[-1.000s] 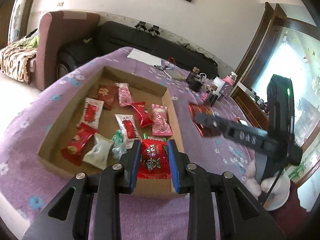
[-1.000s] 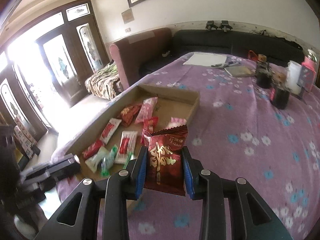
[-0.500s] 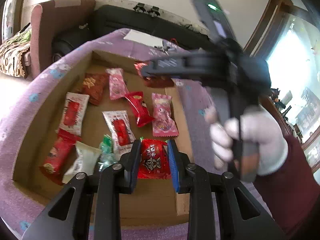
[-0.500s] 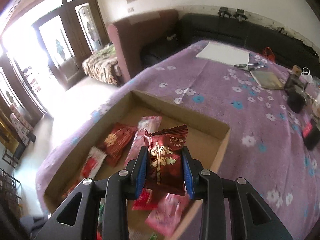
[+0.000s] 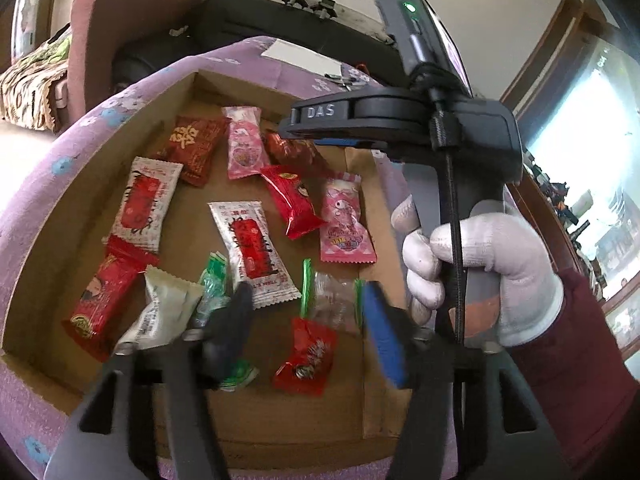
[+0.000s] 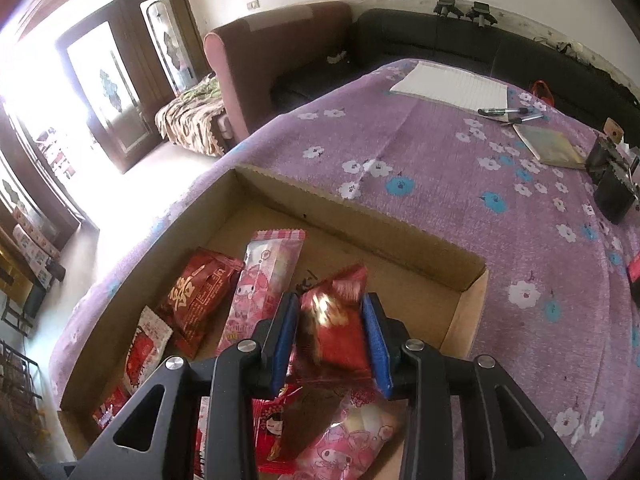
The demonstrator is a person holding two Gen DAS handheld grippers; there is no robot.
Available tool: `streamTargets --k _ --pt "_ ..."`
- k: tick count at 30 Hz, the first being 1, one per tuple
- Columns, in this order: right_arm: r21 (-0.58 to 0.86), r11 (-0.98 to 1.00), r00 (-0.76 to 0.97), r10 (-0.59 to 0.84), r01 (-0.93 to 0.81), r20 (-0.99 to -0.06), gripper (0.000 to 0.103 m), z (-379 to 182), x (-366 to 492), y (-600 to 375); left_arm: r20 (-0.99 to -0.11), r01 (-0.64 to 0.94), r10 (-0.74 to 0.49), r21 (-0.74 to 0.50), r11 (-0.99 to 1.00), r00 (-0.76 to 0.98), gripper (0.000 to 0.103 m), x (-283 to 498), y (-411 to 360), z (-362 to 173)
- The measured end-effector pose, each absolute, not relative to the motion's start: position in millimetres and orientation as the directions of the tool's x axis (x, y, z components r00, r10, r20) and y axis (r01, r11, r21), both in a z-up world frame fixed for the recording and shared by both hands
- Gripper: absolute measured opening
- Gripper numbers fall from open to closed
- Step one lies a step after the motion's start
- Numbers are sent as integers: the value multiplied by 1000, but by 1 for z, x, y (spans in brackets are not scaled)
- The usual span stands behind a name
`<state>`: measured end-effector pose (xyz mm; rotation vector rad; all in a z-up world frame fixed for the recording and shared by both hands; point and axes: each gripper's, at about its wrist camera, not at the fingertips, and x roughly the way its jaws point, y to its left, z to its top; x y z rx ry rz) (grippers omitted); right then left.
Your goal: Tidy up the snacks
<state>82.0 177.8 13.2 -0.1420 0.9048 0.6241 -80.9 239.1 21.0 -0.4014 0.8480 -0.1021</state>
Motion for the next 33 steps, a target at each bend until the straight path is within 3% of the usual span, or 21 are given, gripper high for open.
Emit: streamTargets --k 3,17,20,23,33 --pt "160 813 465 468 -560 -751 44 20 77 173 -704 -70 -255 -397 915 663 62 -85 240 25" --pt "198 821 536 511 -535 -672 52 60 14 104 -706 -99 -185 -341 935 684 62 -116 224 45" --pt "217 821 542 523 -529 -658 54 62 -8 83 -705 -110 -144 -302 947 694 65 -124 216 51" --pt "218 826 553 520 -520 -650 56 60 -29 65 -700 -150 -66 -243 958 711 77 -132 208 57" --pt "208 848 578 491 -486 -651 60 39 -91 12 -689 -207 69 -119 971 721 77 -147 188 64"
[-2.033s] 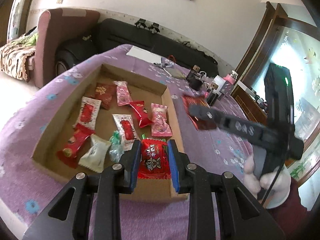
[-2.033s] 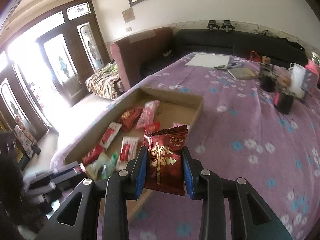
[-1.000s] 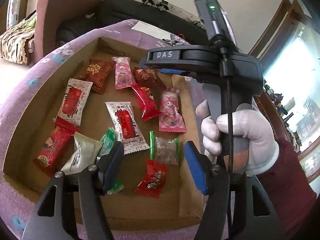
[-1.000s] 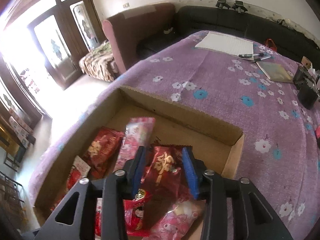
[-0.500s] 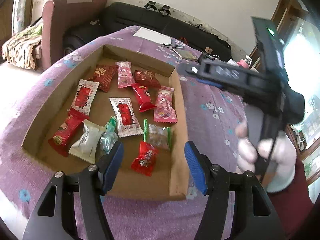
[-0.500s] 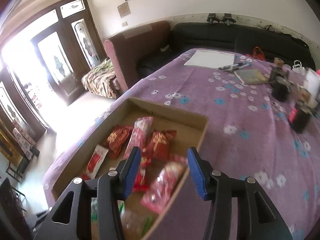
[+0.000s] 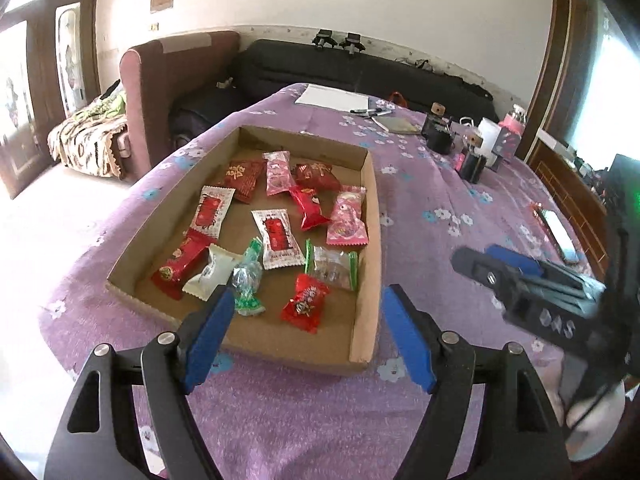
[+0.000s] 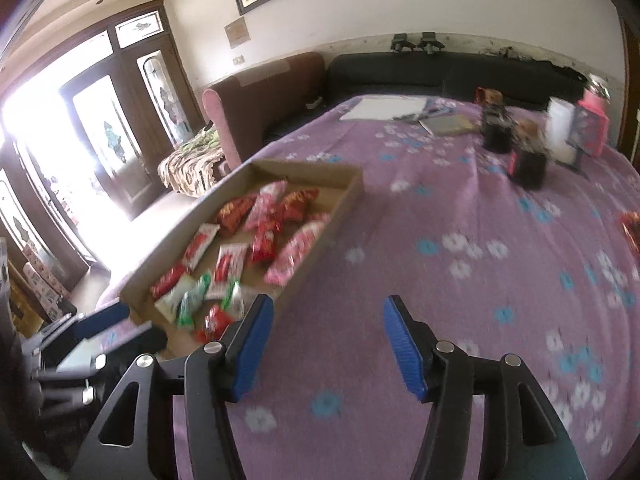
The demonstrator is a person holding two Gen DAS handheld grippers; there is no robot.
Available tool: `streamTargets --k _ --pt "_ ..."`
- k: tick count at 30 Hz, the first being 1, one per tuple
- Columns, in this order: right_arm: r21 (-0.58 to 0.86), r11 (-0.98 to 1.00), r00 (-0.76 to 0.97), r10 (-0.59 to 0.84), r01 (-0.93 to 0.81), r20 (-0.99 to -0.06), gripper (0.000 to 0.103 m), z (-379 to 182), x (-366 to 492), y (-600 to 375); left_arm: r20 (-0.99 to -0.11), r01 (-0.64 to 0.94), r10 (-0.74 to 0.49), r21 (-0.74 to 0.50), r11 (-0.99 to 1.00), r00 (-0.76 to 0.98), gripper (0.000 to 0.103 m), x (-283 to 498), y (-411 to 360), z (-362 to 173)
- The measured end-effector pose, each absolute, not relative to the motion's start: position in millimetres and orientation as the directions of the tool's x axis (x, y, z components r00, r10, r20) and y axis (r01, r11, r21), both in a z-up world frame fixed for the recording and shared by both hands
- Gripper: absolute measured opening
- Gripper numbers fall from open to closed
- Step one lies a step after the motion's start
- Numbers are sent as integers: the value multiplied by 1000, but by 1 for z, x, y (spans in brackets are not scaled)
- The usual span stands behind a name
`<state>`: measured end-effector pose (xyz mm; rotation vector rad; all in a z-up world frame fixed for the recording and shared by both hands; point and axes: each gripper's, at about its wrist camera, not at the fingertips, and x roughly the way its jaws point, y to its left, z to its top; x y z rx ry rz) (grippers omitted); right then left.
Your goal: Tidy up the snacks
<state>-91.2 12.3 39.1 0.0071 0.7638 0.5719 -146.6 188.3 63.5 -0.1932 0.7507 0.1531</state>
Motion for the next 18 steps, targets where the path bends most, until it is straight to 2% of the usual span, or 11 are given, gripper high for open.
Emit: streamTargets --k 18 --pt "249 876 581 463 -412 -669 63 7 -127 -46 -739 -141 85 -14 990 669 77 -137 137 49"
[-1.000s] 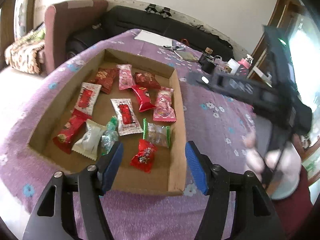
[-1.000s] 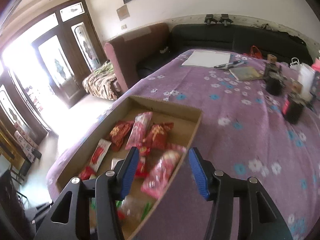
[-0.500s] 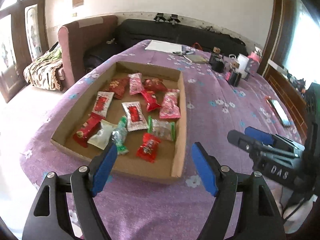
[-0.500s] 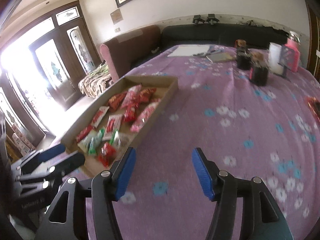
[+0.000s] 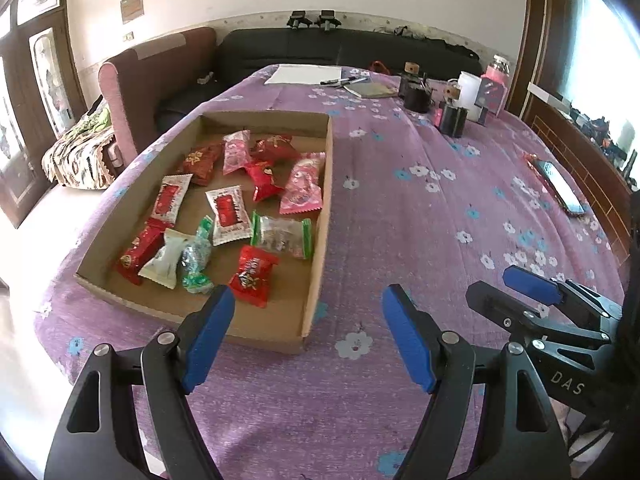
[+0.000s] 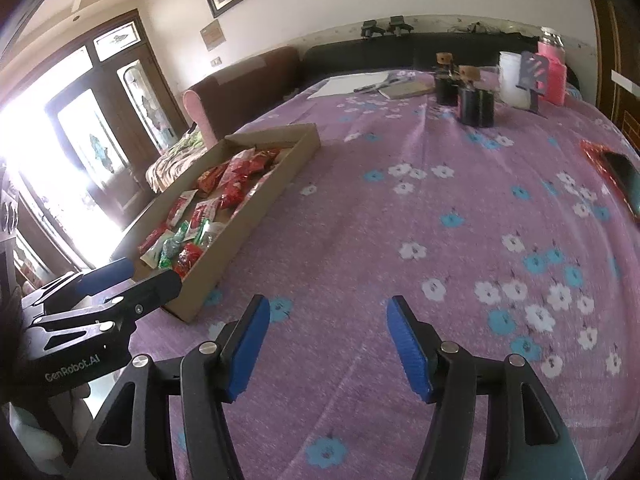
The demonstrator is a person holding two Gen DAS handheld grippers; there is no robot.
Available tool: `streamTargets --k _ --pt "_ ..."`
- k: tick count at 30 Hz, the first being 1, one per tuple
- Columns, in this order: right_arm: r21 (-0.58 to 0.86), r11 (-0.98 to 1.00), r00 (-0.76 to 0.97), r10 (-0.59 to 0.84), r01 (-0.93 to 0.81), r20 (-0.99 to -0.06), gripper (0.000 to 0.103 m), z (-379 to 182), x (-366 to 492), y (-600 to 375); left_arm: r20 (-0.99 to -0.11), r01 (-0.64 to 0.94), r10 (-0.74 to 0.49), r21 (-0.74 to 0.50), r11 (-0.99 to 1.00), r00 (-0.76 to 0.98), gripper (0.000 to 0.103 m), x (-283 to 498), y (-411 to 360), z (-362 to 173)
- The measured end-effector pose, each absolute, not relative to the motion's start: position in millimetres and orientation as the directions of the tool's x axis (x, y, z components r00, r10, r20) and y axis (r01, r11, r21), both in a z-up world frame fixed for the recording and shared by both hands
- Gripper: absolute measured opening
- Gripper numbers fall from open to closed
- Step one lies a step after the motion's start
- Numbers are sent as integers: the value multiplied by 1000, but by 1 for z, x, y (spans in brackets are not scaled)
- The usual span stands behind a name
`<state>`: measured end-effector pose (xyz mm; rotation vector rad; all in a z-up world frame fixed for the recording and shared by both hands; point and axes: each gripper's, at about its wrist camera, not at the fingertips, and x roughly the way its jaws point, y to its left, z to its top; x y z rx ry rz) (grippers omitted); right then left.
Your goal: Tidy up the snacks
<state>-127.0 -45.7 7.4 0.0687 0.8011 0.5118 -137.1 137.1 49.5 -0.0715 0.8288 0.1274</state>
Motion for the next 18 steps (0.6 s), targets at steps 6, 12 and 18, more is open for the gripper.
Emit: streamTargets --k 6,12,18 --pt "256 881 593 460 -398 -661 64 6 -130 -56 -757 -122 78 -2 993 649 77 -132 124 43" --pt "258 888 600 450 -381 -661 67 3 -130 -64 -774 -100 64 0 995 630 77 -126 114 36" --pt "268 887 598 453 -376 -661 67 1 -130 -66 -787 -88 55 0 996 614 77 -122 109 30"
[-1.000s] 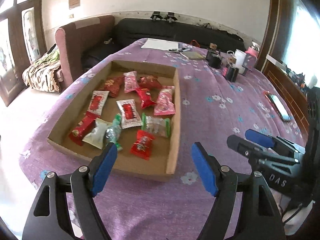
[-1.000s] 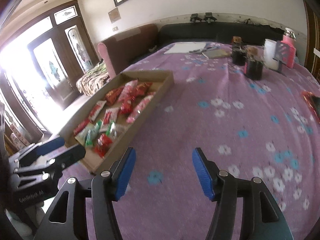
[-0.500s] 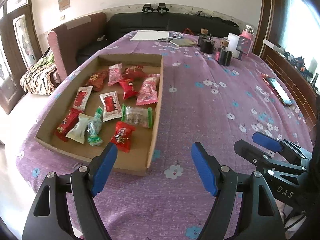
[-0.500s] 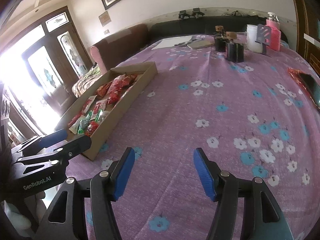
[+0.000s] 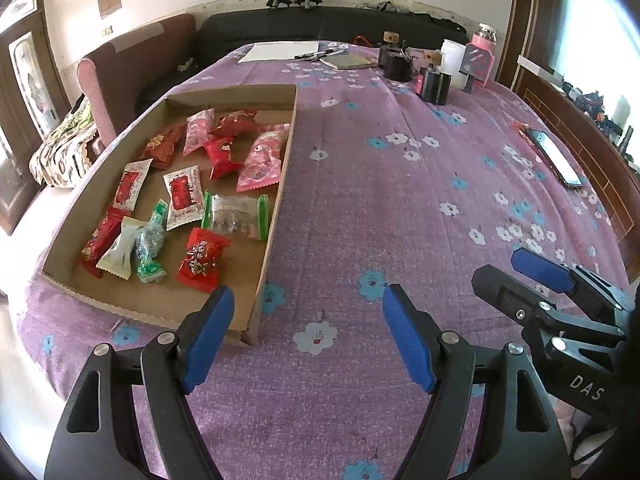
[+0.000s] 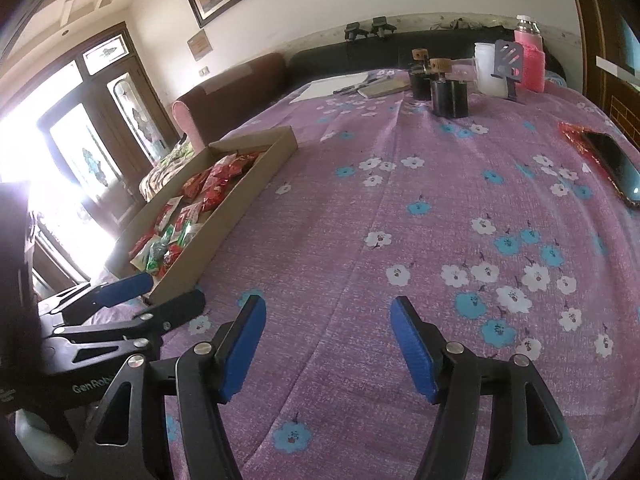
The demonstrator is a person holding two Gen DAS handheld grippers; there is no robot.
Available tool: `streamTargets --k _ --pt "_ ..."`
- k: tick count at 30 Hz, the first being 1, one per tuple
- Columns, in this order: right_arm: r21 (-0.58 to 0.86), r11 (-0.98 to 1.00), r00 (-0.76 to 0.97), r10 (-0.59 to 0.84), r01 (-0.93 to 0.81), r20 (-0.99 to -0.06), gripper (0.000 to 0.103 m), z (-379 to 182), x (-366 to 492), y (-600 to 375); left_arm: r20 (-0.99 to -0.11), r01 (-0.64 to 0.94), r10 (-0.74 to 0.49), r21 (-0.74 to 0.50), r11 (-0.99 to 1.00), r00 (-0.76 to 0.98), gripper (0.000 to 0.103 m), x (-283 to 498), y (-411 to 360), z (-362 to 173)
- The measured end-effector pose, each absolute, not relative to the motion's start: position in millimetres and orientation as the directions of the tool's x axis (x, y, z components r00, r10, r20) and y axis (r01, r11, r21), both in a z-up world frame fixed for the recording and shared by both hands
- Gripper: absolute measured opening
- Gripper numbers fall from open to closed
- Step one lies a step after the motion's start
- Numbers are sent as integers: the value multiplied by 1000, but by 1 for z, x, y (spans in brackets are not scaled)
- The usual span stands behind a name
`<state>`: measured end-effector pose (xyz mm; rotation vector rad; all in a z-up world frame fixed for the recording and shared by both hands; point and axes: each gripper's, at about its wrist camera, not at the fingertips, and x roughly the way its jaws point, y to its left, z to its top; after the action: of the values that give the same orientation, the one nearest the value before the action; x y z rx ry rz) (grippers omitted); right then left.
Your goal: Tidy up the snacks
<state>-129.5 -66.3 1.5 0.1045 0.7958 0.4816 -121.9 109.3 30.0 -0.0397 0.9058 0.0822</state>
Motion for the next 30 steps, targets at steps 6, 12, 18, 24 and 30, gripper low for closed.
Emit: streamTargets --k 6,12,18,24,30 --pt "244 893 601 437 -378 -669 68 0 -130 -62 -787 -86 44 -12 996 615 77 -120 111 29" --pt "221 900 610 420 -376 -672 69 0 -131 -59 -783 -83 23 -37 996 621 77 -120 114 30" --pt "204 912 625 394 -355 -674 69 -1 -132 -59 -732 -120 14 -93 988 682 77 -127 127 41" --pt "170 925 650 361 -339 -669 72 1 -137 -56 -598 -238 159 -54 970 786 77 -150 145 67" --pt "113 926 700 347 -359 -624 73 10 -153 -45 -392 -369 332 -23 929 858 88 -185 162 97"
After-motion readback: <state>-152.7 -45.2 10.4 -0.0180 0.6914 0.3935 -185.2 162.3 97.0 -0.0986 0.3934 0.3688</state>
